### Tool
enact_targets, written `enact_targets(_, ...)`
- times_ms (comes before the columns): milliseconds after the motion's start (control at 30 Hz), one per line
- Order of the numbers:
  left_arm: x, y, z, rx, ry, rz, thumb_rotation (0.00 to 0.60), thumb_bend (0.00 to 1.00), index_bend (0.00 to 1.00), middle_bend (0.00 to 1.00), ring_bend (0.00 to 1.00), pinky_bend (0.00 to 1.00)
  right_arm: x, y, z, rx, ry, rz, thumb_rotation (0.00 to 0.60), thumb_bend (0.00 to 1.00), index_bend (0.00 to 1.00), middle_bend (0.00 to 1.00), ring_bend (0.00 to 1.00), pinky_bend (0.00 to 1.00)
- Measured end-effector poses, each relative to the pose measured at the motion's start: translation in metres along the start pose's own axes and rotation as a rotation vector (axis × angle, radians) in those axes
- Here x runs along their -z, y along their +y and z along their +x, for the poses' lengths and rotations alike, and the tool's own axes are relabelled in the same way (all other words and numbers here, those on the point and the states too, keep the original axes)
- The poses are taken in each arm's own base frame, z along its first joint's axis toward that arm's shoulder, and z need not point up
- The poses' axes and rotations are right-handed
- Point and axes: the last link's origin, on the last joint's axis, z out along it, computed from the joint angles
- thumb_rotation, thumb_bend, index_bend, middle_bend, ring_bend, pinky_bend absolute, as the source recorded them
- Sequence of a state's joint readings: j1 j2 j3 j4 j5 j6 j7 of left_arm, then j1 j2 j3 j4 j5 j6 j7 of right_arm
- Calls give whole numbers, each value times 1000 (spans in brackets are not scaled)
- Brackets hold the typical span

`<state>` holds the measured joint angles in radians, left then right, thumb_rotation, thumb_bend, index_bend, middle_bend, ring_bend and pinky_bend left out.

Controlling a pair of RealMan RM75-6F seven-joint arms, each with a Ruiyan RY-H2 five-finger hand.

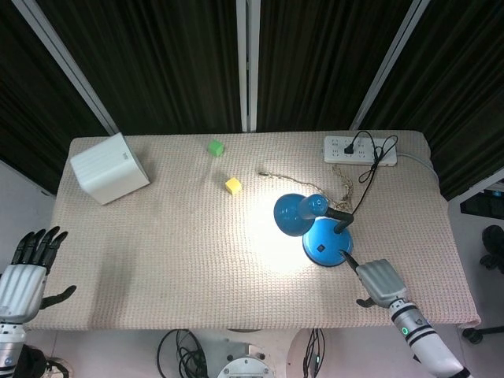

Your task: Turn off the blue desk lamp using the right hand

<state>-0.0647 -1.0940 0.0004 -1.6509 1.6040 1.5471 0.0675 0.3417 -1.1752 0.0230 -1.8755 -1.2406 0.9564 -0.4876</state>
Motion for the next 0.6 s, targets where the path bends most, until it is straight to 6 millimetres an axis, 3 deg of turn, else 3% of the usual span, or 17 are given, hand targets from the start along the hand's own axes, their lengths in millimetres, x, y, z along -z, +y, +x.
enact_targets(167,0,-2,0,6,-3,0,600,89,79,0,0,19,-19,-10,3,12,-38,-1,600,28,0,874,893,890)
enact_targets(433,0,-4,0,20,-2,5,600,88,78,0,0,19,-32,-21,5,10,-103,8,600,117,0,874,894,891)
enact_targets(600,0,-5,-1,25,-5,4,600,88,79,0,0,19,-38,-26,6,22,-127,14,600,118,0,874,894,891)
